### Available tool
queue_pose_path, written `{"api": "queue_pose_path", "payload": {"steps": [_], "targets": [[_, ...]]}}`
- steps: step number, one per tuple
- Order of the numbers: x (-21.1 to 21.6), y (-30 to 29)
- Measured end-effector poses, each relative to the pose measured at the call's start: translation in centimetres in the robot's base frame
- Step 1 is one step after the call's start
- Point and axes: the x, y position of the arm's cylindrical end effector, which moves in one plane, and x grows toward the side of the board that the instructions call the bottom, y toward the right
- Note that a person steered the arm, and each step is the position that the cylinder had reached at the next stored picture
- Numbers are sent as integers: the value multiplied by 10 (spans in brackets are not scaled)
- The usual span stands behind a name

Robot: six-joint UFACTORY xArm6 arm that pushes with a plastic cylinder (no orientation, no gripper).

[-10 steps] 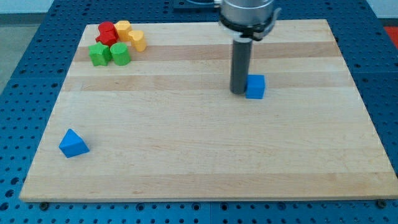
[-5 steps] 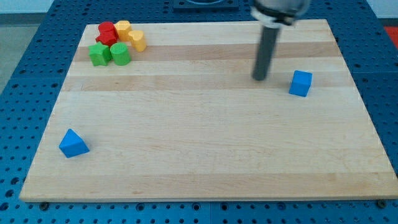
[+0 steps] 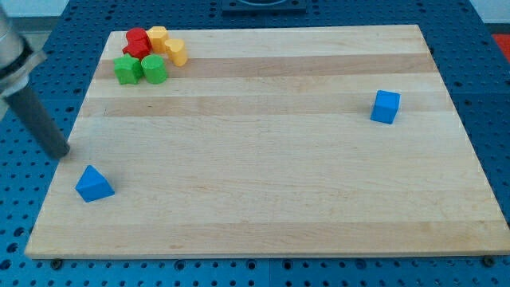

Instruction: Push the blue triangle right and down a bit

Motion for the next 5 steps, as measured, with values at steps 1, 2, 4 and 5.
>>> {"api": "queue_pose_path", "payload": {"steps": [1, 2, 4, 5], "targets": [[48, 16], [49, 16], [49, 68], [49, 87]]}}
